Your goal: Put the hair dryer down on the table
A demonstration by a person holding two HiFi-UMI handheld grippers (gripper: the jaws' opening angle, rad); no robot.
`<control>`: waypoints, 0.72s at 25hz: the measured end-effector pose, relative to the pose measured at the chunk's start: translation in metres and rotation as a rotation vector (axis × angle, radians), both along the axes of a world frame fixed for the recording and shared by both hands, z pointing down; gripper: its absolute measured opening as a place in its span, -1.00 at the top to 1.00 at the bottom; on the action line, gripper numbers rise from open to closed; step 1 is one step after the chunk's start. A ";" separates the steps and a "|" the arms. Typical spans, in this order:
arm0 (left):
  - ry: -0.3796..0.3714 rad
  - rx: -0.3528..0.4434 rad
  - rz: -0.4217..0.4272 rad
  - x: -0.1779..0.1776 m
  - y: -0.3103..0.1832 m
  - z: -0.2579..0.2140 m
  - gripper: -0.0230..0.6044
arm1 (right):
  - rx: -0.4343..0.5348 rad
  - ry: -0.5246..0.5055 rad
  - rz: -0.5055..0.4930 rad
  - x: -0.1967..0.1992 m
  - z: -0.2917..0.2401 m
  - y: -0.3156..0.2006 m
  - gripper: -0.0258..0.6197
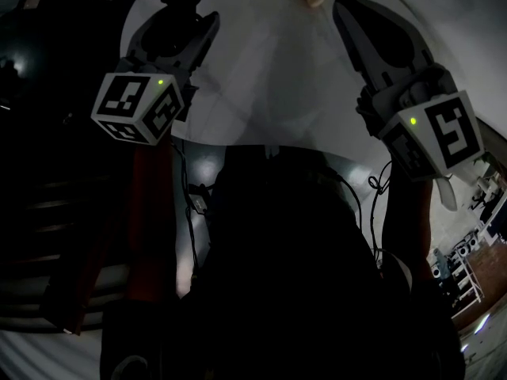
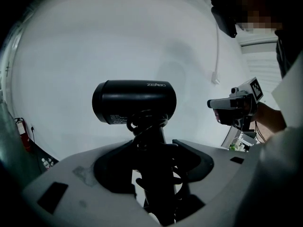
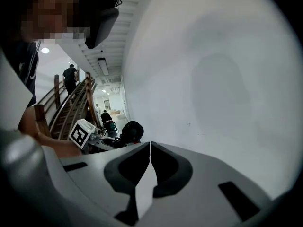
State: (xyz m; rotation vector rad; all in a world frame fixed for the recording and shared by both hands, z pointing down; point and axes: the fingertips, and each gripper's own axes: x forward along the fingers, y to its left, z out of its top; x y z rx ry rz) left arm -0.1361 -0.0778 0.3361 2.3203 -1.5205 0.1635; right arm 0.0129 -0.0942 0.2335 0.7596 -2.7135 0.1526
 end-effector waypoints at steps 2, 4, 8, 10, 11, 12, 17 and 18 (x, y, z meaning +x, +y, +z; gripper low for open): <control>-0.007 -0.011 -0.001 -0.001 -0.001 0.004 0.17 | -0.004 0.002 0.003 0.000 0.000 0.000 0.89; -0.011 -0.024 -0.003 -0.001 -0.002 0.009 0.17 | -0.007 0.005 0.005 0.000 0.001 0.000 0.89; -0.016 -0.054 -0.008 -0.003 -0.005 0.018 0.17 | -0.013 0.011 0.009 0.000 0.001 0.000 0.89; -0.020 -0.069 -0.011 -0.004 -0.006 0.022 0.17 | -0.019 0.013 0.012 0.001 0.002 0.000 0.89; -0.022 -0.075 -0.012 -0.005 -0.007 0.024 0.17 | -0.024 0.014 0.014 0.001 0.002 0.000 0.89; -0.023 -0.080 -0.012 -0.005 -0.008 0.026 0.17 | -0.027 0.016 0.016 0.001 0.003 0.001 0.89; -0.033 -0.104 -0.014 -0.007 -0.012 0.035 0.17 | -0.041 0.022 0.023 0.002 0.005 0.000 0.89; -0.035 -0.110 -0.015 -0.008 -0.012 0.036 0.17 | -0.044 0.022 0.025 0.002 0.005 0.001 0.89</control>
